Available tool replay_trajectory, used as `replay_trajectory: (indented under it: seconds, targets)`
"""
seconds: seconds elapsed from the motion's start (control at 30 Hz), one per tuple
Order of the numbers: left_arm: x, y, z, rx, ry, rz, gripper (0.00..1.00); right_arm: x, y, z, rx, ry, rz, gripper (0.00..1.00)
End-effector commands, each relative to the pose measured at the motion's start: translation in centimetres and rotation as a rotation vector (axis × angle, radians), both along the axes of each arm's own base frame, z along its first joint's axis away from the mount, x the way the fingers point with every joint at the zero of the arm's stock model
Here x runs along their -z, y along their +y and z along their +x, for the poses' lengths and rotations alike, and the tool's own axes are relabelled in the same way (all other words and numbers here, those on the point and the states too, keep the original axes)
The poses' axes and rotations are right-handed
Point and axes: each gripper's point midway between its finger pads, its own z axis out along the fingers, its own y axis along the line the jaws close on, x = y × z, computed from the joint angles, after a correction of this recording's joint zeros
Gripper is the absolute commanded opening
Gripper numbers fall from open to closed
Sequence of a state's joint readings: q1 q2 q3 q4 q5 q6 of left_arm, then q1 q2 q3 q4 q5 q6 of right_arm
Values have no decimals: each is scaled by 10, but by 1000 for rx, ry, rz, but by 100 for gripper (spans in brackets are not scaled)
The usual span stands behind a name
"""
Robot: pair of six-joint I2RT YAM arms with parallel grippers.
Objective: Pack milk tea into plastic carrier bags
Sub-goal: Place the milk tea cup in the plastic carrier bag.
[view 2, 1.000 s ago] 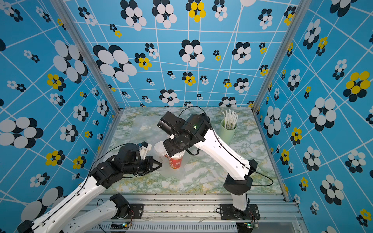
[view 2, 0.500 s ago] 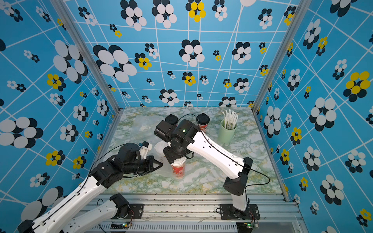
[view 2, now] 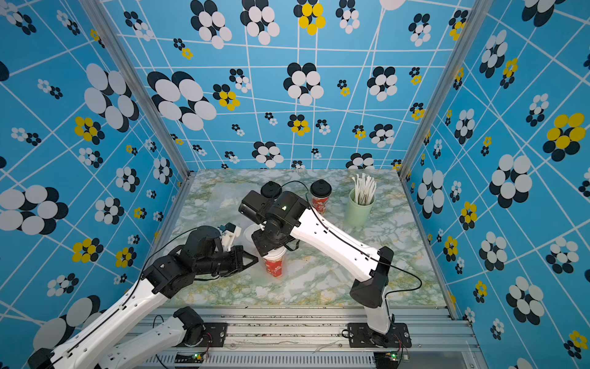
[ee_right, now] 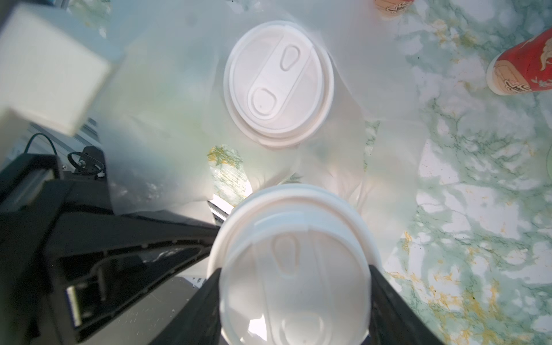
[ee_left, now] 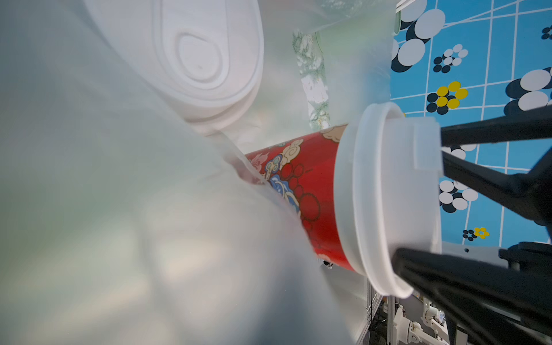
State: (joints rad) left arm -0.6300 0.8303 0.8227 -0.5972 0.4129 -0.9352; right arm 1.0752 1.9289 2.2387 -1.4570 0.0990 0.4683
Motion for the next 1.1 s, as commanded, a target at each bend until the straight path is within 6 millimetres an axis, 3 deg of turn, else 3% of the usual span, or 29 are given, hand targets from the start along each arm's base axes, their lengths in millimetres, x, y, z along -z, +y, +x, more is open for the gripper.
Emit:
replay_trajectory:
  seconds: [0.0, 0.53, 1.07]
  targets:
    - [-18, -3, 3, 1, -27, -39, 0, 4, 6, 5, 2, -15, -14, 57]
    - [-29, 0, 1, -16, -46, -60, 0, 47, 12, 9, 31, -5, -22, 55]
    - [-44, 6, 0, -40, -84, -68, 0, 71, -8, 2, 54, 27, -82, 55]
